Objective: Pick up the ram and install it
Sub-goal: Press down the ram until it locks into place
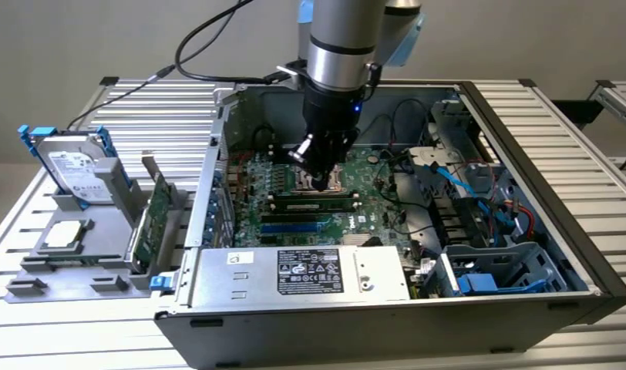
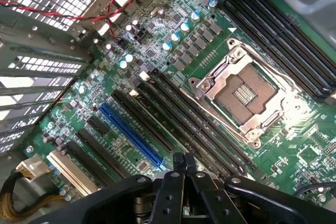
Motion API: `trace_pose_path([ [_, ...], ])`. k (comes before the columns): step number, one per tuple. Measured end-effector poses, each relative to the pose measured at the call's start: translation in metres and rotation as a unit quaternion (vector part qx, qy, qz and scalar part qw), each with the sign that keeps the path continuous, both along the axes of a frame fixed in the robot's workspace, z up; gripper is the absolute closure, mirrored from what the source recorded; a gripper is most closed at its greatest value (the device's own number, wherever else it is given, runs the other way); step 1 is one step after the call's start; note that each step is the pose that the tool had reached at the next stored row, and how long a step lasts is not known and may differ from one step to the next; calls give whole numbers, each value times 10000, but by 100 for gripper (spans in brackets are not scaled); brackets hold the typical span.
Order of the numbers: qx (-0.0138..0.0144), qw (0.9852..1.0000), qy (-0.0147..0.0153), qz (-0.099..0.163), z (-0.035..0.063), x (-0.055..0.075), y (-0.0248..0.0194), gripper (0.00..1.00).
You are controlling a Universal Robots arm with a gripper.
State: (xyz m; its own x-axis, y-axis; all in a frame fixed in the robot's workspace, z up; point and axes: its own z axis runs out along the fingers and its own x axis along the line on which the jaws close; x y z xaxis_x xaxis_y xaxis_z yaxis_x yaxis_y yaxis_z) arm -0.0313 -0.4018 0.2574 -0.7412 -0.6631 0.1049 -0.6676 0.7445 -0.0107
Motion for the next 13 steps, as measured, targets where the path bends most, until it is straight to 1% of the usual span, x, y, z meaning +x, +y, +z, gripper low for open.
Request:
trace_pose_path([
  [4,-6,9996,-14,-285,-19,-1,0,89],
  [7,-7,9987,-22,-513,-35,-1,0,89],
  [10,-8,9973,-28,-736,-49,0,0,89],
  [13,-9,9953,-32,-970,-55,0,1,89],
])
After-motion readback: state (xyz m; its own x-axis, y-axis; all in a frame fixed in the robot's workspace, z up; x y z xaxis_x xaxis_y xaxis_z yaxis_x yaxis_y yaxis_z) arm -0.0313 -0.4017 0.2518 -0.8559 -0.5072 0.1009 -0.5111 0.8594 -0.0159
